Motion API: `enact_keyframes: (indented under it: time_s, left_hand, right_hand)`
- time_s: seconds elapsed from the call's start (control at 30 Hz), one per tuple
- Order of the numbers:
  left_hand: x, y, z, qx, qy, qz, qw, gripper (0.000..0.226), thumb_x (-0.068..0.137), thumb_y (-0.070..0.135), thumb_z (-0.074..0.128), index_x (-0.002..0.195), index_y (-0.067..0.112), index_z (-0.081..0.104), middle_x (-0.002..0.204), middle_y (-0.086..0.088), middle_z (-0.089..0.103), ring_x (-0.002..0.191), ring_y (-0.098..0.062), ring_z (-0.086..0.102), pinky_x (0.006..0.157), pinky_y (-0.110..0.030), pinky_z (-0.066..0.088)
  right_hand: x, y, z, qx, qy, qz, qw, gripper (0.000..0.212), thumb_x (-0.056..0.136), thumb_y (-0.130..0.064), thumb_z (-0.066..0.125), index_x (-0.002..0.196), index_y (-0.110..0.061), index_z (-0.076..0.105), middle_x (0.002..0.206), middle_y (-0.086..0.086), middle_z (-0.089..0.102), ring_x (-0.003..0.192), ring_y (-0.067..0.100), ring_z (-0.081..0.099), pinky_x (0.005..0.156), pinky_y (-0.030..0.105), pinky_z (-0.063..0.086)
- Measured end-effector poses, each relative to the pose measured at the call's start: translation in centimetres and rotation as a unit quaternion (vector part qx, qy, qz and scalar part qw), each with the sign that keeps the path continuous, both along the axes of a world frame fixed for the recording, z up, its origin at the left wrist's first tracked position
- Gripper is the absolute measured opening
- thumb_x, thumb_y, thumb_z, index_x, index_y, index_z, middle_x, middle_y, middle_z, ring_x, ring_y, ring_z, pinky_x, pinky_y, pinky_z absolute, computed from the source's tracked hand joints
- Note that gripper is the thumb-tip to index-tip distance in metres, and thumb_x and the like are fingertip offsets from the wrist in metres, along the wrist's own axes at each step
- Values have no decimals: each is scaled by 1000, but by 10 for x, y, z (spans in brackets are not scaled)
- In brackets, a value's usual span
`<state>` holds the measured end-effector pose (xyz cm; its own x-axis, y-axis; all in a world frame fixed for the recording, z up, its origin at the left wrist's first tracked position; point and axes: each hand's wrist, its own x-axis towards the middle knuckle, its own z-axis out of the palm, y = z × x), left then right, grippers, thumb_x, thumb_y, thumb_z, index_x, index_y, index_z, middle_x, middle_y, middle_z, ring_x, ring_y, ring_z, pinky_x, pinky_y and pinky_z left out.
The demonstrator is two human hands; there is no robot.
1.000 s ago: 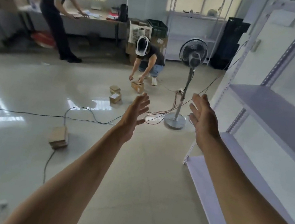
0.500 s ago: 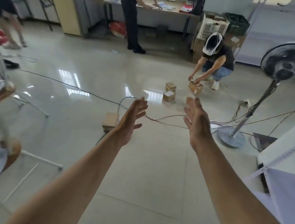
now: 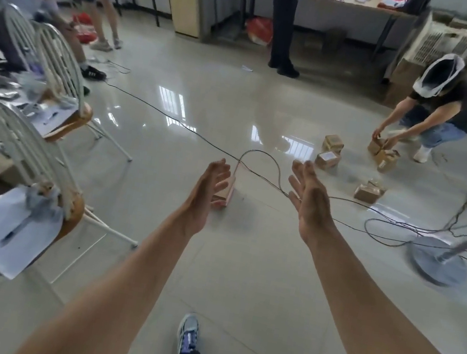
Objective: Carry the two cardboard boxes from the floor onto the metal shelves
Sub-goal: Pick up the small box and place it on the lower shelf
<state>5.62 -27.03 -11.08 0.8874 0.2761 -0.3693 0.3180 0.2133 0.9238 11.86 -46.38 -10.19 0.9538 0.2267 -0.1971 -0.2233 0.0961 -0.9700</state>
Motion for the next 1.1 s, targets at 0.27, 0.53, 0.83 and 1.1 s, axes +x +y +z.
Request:
enact_keyframes:
  time_s: [0.27,0.53,0.83,1.1]
  left_hand:
    - [93,122,-50,-28,46,1,999,68,81,67,46,138,30,59,150,7,58,144,-17,50,107,-45,39]
    - [183,218,-77,3,99,-22,995,70,98,64,43,155,23,52,164,1,51,144,-19,50,118,-53,32]
    - [285,260,-113,0,153,-21,988,66,105,57,42,160,21,46,164,0,50,148,-21,48,120,-53,33]
    - [410,274,-171,18,216,-23,976,65,106,57,42,162,23,43,164,0,51,149,-21,47,121,-53,34]
  right_hand:
    - [93,121,-46,-33,28,6,999,60,105,-52,31,152,-16,40,160,-5,39,147,16,36,123,45,24]
    - [174,206,-62,-34,63,-22,997,60,104,-53,33,152,-18,41,159,-6,40,145,15,38,122,43,25]
    - [275,249,-113,-42,119,-37,991,62,103,-55,36,152,-17,41,159,-6,41,143,15,41,121,42,28]
    - [398,270,-190,-68,183,-23,981,67,101,-59,36,152,-17,42,159,-5,41,144,15,40,121,41,28]
